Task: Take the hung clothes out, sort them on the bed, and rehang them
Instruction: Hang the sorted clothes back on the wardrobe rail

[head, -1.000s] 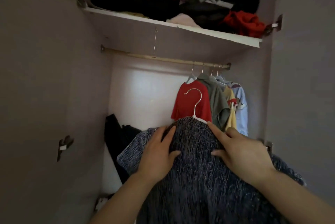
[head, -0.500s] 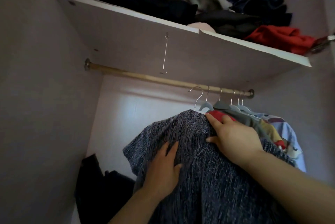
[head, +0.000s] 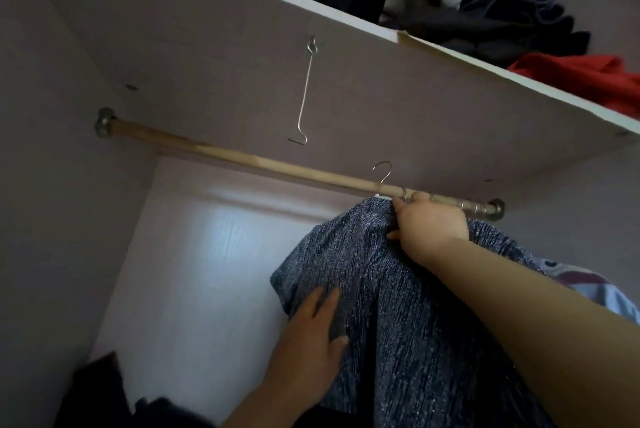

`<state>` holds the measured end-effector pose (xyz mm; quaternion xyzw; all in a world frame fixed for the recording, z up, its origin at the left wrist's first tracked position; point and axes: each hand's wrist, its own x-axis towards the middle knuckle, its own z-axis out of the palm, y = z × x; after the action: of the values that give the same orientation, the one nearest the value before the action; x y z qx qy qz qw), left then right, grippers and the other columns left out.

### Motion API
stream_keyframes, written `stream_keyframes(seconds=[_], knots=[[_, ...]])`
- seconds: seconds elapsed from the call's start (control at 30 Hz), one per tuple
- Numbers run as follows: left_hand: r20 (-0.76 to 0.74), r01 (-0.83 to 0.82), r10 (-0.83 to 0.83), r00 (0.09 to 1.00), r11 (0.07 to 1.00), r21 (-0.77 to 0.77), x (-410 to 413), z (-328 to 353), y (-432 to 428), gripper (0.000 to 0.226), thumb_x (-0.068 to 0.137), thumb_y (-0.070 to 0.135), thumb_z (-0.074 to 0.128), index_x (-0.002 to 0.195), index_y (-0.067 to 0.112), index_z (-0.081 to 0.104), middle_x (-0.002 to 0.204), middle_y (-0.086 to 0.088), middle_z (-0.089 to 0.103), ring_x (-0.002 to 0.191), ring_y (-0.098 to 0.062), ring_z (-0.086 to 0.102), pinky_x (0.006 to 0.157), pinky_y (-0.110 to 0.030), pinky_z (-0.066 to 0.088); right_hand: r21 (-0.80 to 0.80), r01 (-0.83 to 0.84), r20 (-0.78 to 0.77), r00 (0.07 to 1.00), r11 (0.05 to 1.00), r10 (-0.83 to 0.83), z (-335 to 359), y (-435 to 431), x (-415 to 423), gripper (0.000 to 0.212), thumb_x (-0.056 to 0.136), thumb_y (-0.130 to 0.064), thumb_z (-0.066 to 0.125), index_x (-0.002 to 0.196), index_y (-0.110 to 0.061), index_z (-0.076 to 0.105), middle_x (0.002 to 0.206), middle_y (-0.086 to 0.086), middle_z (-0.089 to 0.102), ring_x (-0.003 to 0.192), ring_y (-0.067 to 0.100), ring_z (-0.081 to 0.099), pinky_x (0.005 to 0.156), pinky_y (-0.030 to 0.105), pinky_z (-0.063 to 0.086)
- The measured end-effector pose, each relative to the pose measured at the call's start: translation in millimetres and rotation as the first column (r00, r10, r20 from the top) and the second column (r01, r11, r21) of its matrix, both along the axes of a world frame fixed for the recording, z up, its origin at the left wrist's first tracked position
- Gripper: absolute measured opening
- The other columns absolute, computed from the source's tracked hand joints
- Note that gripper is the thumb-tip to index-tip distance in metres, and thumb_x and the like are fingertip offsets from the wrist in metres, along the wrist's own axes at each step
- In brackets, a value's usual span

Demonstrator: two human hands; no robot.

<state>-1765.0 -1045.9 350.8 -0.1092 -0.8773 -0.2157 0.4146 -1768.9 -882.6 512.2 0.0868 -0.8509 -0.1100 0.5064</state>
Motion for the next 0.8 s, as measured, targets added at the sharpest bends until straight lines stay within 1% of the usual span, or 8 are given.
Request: stream_keyframes(seconds=[0.17,0.3,0.4,0.5,0.7,0.73,0.77,0.8], knots=[[0.027,-0.02,0.021,0.999,0.999,-0.032,-24,-7,-1,0.066,0.097,0.04,0.044,0.149,0.034,0.003,0.157,0.01,-0.003,0.143,-0.012,0.012,0.114,-0.025,0.02,-0.018,0.0,0.094,0.996,1.0,0.002,-11,-2,-34,0.039,0.094,-0.032,0.051,0.129,-0.015,0.044,0.122,0.007,0.049,0.103,0.028,0.057,0.064,0.033,0.04],[0.075,-0.017,0.021,0.997,0.999,-0.05,-37,-22,2,0.069,0.094,0.041,0.047,0.148,0.035,0.004,0.156,0.011,-0.002,0.142,-0.01,0.013,0.114,-0.027,0.022,-0.031,-0.029,0.092,0.995,0.999,0.032,-36,-1,-51,0.047,0.094,-0.024,0.052,0.136,-0.012,0.034,0.123,0.009,0.05,0.102,0.027,0.057,0.062,0.031,0.038],[0.106,-0.014,0.022,0.994,0.997,-0.075,-40,-33,6,0.069,0.094,0.04,0.047,0.149,0.033,0.006,0.155,0.01,0.002,0.141,-0.012,0.019,0.111,-0.026,0.026,0.004,-0.042,0.131,0.991,0.999,0.041,-48,2,-45,0.061,0.093,-0.036,0.052,0.143,-0.013,0.025,0.136,0.012,0.042,0.116,0.029,0.049,0.081,0.035,0.04],[0.137,-0.002,0.012,0.99,0.997,-0.078,-35,-42,15,0.068,0.095,0.039,0.046,0.149,0.031,0.006,0.156,0.009,0.003,0.141,-0.013,0.018,0.112,-0.026,0.024,0.032,-0.053,0.147,0.988,0.998,0.048,-61,7,-32,0.065,0.093,-0.043,0.049,0.147,-0.018,0.022,0.144,0.012,0.033,0.129,0.031,0.035,0.102,0.04,0.031],[0.171,0.054,-0.044,0.984,0.997,-0.056,-21,-77,33,0.068,0.094,0.036,0.05,0.149,0.028,0.012,0.156,0.006,0.01,0.14,-0.015,0.023,0.113,-0.028,0.024,0.161,-0.063,0.152,0.988,0.985,0.038,-122,31,5,0.054,0.095,-0.043,0.043,0.144,-0.024,0.029,0.155,0.008,0.01,0.143,0.034,0.0,0.113,0.052,0.004],[0.181,0.062,-0.051,0.982,0.996,-0.056,-17,-85,37,0.067,0.094,0.035,0.05,0.149,0.027,0.013,0.156,0.006,0.01,0.139,-0.015,0.024,0.112,-0.026,0.025,0.166,-0.071,0.167,0.985,0.983,0.043,-137,35,10,0.055,0.094,-0.043,0.046,0.144,-0.025,0.031,0.155,0.009,0.012,0.143,0.034,0.001,0.113,0.053,0.003],[0.192,0.074,-0.061,0.979,0.996,-0.058,-13,-92,41,0.066,0.095,0.034,0.05,0.149,0.026,0.014,0.156,0.006,0.01,0.138,-0.014,0.026,0.111,-0.025,0.026,0.173,-0.078,0.177,0.983,0.982,0.047,-152,38,17,0.056,0.09,-0.043,0.054,0.141,-0.025,0.038,0.152,0.011,0.022,0.142,0.035,0.01,0.112,0.055,0.009],[0.205,0.087,-0.073,0.976,0.994,-0.059,-10,-100,45,0.066,0.095,0.033,0.05,0.149,0.025,0.014,0.156,0.006,0.01,0.138,-0.014,0.026,0.111,-0.025,0.026,0.174,-0.071,0.18,0.983,0.982,0.04,-168,41,24,0.059,0.079,-0.044,0.068,0.132,-0.025,0.051,0.143,0.015,0.039,0.137,0.037,0.028,0.108,0.057,0.022]])
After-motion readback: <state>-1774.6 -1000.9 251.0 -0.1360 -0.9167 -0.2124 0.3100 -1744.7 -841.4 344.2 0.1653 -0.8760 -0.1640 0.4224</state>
